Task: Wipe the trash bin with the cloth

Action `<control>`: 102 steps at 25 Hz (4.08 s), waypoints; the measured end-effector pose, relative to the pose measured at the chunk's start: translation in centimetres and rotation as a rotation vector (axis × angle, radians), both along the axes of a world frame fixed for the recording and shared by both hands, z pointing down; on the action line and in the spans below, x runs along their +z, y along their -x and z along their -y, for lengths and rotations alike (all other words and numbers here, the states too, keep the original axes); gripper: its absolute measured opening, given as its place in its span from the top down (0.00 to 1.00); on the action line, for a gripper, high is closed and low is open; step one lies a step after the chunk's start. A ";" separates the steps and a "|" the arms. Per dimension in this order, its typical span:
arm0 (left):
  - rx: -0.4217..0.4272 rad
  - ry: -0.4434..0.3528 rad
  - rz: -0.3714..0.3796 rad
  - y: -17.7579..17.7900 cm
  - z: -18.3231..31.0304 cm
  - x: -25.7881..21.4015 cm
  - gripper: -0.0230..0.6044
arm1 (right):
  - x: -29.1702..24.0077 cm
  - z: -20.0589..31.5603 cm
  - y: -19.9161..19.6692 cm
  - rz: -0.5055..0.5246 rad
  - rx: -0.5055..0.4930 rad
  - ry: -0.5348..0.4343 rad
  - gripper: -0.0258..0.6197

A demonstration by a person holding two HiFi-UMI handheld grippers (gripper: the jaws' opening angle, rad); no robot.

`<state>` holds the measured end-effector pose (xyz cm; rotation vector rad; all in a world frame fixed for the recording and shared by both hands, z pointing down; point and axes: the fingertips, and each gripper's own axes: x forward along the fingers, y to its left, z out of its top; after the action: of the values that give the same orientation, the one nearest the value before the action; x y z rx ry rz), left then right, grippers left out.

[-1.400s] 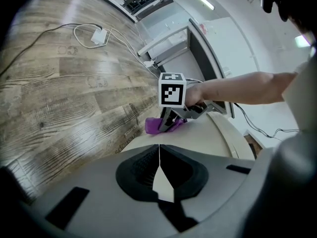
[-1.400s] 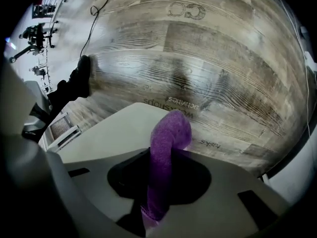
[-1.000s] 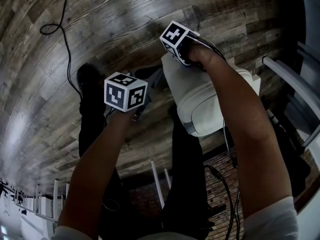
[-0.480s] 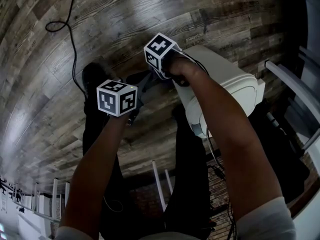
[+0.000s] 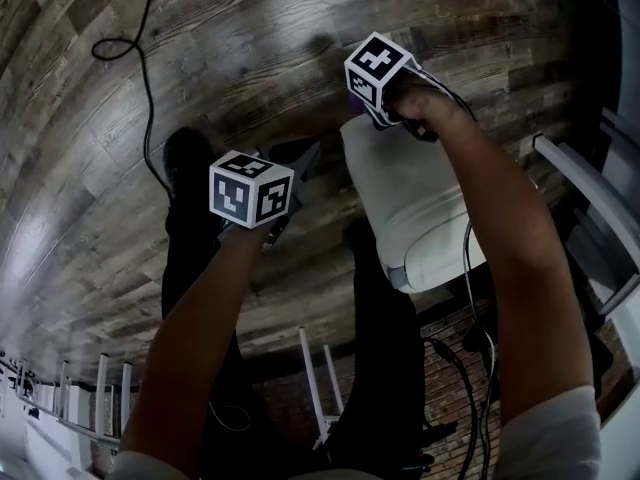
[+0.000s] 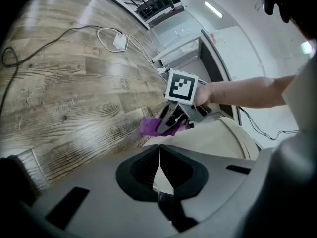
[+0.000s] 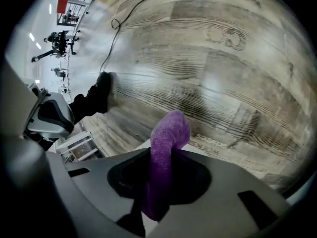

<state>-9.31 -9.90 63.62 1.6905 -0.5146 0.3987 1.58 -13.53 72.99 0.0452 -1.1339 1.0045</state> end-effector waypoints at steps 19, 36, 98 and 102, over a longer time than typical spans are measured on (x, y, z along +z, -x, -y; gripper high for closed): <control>0.097 -0.057 0.010 -3.8 0.7 4.5 0.96 | 6.1 0.6 -19.2 -0.330 -0.088 0.086 0.82; 0.095 -0.039 -0.011 -5.2 0.0 5.1 0.96 | 8.7 -0.6 -18.8 -0.330 0.061 0.125 0.82; 0.038 -0.017 -0.004 2.5 -1.9 4.9 0.96 | 10.9 -7.4 -0.3 -0.248 0.034 0.072 0.82; 0.038 -0.022 0.009 4.0 -1.8 4.8 0.96 | 10.7 -10.8 3.4 -0.214 0.051 0.106 0.82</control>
<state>-13.34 -8.07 68.42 1.7222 -0.4956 0.4297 -1.85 -2.77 83.68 0.0951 -0.8875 1.0770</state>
